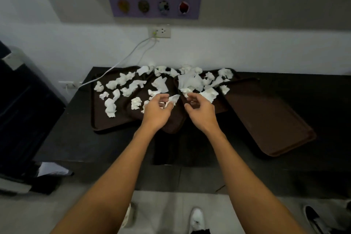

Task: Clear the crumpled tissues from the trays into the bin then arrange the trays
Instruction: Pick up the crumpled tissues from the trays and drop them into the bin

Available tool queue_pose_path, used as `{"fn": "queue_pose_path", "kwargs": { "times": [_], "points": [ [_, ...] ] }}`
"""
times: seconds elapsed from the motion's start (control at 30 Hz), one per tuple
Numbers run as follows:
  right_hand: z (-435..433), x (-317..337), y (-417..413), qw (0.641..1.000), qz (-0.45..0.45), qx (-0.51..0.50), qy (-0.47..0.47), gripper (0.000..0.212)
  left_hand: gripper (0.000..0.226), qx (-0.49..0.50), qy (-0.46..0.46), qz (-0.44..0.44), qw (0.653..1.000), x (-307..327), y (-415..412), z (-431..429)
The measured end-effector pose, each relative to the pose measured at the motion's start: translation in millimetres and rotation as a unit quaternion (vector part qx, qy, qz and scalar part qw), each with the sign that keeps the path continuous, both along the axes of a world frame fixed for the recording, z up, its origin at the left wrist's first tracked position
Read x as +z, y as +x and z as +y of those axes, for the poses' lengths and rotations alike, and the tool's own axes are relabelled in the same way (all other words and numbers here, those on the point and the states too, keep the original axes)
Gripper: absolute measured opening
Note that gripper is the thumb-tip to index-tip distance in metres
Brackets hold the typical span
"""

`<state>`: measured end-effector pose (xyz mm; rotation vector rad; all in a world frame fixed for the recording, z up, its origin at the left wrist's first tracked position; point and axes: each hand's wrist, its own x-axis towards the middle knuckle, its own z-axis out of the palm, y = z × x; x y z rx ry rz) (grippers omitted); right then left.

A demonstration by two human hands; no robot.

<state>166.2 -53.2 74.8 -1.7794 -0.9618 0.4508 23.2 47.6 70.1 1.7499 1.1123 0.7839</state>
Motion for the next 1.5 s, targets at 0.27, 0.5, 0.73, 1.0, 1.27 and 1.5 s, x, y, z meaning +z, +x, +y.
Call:
{"fn": "queue_pose_path", "kwargs": {
  "times": [0.27, 0.5, 0.73, 1.0, 1.27, 1.5],
  "points": [
    [3, -4, 118, 0.999, -0.014, -0.031, -0.02, 0.038, 0.031, -0.044, -0.001, -0.003, 0.999, -3, 112, 7],
    [26, -31, 210, 0.995, -0.048, -0.021, -0.085, 0.038, 0.03, -0.029, -0.014, 0.014, 0.999, -14, 162, 22],
    [60, -75, 271, 0.98, -0.111, -0.012, -0.164, 0.036, 0.029, -0.006, -0.021, 0.037, 0.999, -35, 178, 39],
    [86, -112, 291, 0.957, -0.211, 0.015, -0.2, 0.02, 0.03, 0.017, -0.038, 0.071, 0.997, -60, 173, 48],
    [81, -105, 290, 0.964, -0.154, -0.013, -0.217, 0.019, 0.034, 0.003, -0.022, 0.101, 0.995, -70, 175, 54],
    [54, -87, 270, 0.984, -0.095, -0.066, -0.133, 0.019, 0.052, -0.104, 0.103, 0.253, 0.956, -92, 191, 73]
  ]
}}
